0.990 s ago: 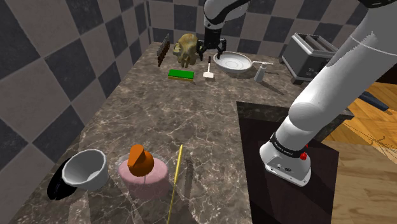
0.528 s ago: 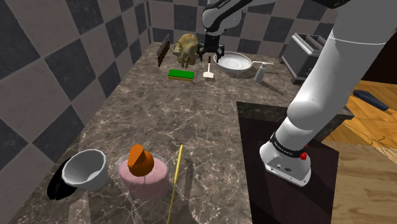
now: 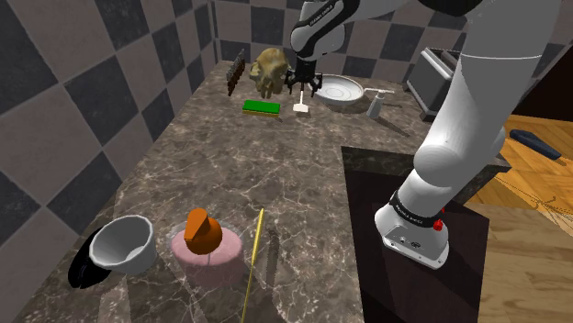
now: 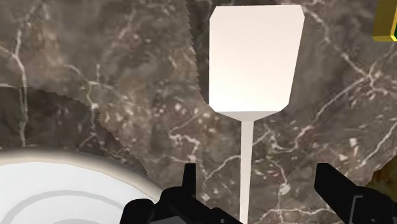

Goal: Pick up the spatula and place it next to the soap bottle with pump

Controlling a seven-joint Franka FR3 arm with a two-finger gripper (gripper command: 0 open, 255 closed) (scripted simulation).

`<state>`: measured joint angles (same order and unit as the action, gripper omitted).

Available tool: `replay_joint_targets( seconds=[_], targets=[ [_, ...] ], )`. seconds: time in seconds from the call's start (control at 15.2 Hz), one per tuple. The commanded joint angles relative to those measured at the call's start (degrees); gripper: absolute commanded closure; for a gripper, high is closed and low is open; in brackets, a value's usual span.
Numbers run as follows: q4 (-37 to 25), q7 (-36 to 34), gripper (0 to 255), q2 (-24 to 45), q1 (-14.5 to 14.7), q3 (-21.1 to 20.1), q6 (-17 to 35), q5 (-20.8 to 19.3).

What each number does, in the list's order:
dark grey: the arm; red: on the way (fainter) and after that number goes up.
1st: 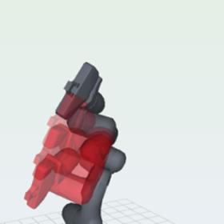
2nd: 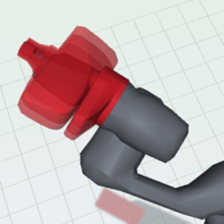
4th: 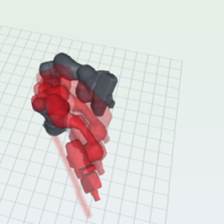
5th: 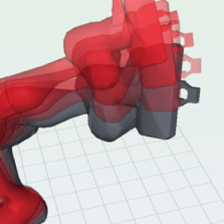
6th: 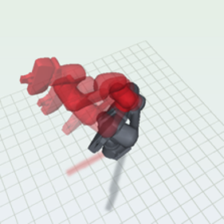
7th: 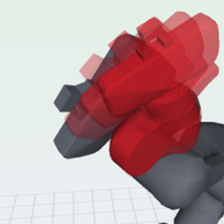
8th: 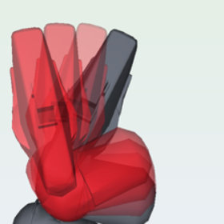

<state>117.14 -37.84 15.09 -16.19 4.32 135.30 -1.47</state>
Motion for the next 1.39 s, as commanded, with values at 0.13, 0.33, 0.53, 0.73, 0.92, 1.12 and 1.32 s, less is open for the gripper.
replay_joint_targets(
  seconds=[0.13, 0.33, 0.53, 0.73, 0.92, 1.12, 1.32],
  targets=[
    [0.33, 0.02, 0, 1.83, -0.18, 0.07, 1.70, 0.09],
    [0.31, 0.01, 0, 1.83, -0.20, 0.05, 1.69, 0.08],
    [0.31, 0.01, 0, 1.83, -0.22, 0.02, 1.69, 0.08],
    [0.60, -0.29, 255, 1.59, -0.05, -0.03, 1.75, 0.00],
    [-0.03, -0.54, 255, 1.72, 0.11, -0.11, 1.25, -0.02],
    [0.02, -0.45, 255, 2.03, 0.05, -0.10, 1.57, 0.02],
    [-0.03, 0.00, 255, 0.86, -0.20, 0.04, 0.37, 0.02]
  ],
)
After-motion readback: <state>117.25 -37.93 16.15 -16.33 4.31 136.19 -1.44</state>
